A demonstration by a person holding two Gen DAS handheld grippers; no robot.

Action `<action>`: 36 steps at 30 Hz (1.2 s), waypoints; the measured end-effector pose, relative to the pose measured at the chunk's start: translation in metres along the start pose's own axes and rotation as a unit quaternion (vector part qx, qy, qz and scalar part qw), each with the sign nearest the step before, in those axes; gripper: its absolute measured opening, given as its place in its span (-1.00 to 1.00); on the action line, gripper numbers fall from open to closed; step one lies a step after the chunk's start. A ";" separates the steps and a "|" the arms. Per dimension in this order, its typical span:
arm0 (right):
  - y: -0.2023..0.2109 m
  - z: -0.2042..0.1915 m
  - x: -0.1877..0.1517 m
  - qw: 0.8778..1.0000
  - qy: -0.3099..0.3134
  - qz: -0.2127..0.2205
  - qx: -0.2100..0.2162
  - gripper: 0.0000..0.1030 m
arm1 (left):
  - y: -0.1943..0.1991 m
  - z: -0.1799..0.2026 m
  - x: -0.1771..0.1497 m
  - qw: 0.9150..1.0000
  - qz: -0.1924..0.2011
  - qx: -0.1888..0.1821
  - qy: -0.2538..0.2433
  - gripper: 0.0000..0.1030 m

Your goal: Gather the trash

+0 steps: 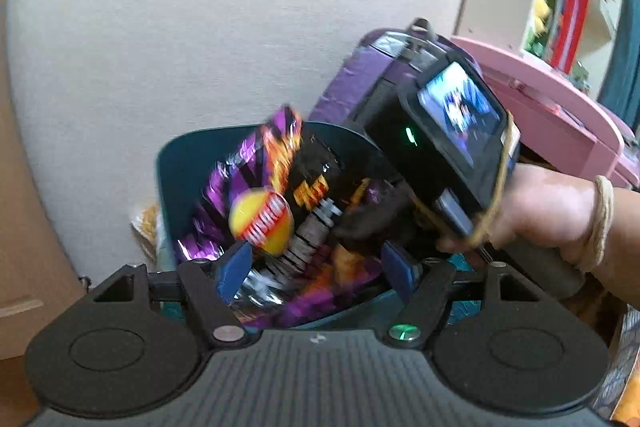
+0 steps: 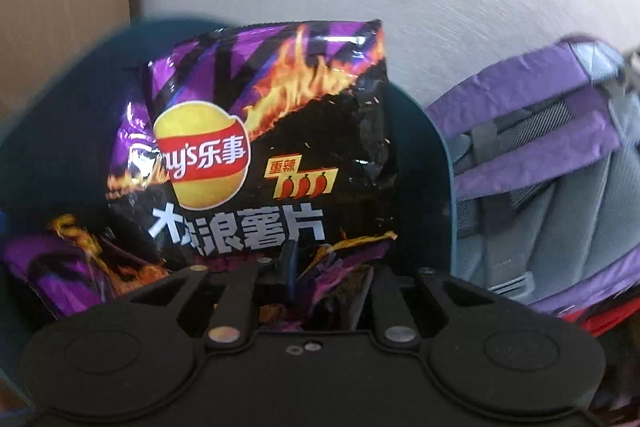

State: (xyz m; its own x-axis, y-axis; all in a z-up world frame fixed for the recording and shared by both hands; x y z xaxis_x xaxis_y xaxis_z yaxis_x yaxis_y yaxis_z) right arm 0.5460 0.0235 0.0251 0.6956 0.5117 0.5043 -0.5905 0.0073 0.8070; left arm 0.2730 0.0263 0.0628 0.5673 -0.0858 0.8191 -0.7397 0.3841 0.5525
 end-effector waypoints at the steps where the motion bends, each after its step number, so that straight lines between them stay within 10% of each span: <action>1: -0.001 -0.006 -0.002 1.000 0.022 -0.008 -0.008 -0.59 | -0.009 -0.003 -0.002 1.000 0.000 0.001 0.008 0.43; 6: 0.018 -0.026 -0.004 0.998 0.058 0.005 0.006 0.53 | -0.014 -0.016 -0.010 0.999 0.004 0.022 0.041 0.43; 16: 0.083 0.002 -0.003 0.997 0.035 0.075 0.008 0.93 | 0.022 -0.005 0.003 0.996 0.040 0.051 0.068 0.44; 36: 0.226 0.039 -0.081 0.979 -0.044 0.183 0.079 0.96 | 0.126 0.086 -0.004 0.986 0.085 0.141 0.014 0.53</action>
State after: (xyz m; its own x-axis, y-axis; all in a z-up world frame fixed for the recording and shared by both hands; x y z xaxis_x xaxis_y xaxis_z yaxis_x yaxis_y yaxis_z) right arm 0.3719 -0.0499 0.1783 0.4854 0.3786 0.7880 -0.7417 -0.2988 0.6005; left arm 0.1465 -0.0046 0.1427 0.4324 -0.0159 0.9015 -0.8943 0.1199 0.4311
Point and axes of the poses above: each gripper's, at about its wrist camera, not at the fingertips, and y roughly against the way its jaws point, z to its right, x to its top, the point moved 3 cm from there along -y, roughly the way its jaws point
